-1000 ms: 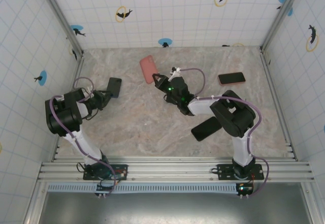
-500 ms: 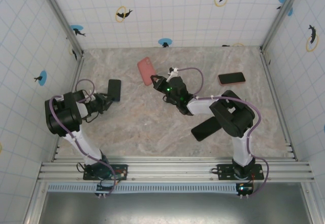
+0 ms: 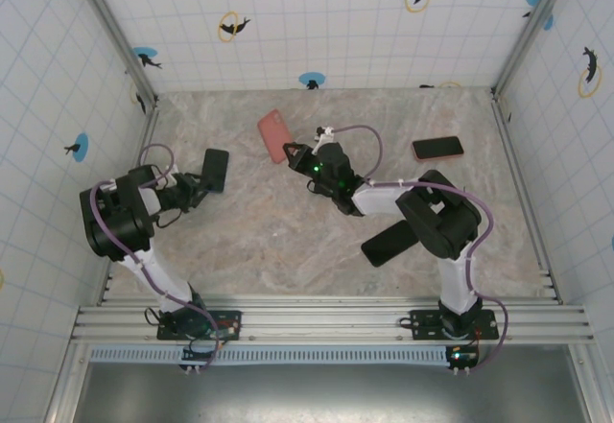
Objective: Take the phone out of the phone case
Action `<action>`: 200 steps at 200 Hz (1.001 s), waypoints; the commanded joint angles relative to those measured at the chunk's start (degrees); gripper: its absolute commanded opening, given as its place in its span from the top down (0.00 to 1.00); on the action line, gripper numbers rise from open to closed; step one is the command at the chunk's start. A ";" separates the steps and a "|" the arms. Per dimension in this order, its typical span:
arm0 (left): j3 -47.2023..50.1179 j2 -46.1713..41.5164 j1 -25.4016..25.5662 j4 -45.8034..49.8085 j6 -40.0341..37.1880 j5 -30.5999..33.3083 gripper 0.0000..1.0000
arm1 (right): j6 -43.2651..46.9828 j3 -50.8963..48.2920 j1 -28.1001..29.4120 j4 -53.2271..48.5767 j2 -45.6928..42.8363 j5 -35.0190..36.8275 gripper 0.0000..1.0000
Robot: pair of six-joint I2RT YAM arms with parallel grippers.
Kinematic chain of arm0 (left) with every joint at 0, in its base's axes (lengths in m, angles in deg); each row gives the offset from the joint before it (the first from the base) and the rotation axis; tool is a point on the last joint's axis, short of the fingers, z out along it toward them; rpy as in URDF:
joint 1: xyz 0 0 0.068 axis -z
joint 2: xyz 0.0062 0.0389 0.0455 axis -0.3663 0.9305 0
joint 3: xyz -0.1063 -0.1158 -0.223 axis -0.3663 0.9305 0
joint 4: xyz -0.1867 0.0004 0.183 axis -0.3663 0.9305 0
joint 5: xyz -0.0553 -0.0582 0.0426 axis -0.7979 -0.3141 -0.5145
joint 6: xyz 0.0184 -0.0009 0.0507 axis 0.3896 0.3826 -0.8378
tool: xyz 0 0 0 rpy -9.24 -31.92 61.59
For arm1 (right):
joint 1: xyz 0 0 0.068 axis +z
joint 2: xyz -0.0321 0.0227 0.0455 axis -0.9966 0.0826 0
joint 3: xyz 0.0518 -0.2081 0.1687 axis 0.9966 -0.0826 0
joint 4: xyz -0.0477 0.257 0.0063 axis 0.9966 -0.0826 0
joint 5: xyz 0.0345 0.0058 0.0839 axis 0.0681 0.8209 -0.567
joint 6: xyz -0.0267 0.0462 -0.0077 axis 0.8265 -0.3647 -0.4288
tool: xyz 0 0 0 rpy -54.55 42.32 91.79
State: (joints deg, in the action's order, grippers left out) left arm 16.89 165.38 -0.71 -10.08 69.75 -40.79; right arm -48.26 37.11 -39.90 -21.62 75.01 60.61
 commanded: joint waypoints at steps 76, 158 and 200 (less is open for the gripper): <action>-3.57 0.06 -0.73 21.25 -13.26 14.85 0.52 | 7.12 9.32 2.24 -10.01 3.99 4.28 0.98; -5.02 -0.82 -0.75 26.19 -16.31 18.04 0.50 | 7.58 24.23 6.57 -21.94 14.87 15.51 0.95; -6.47 -2.83 -0.74 29.95 -17.71 21.56 0.49 | 3.42 30.28 9.03 -26.95 20.92 18.72 0.95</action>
State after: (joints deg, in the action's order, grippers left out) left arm 9.61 161.95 -0.71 10.70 54.56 -29.55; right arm -41.92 63.71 -32.27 -43.95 92.89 74.88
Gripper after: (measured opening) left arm 0.511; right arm 0.119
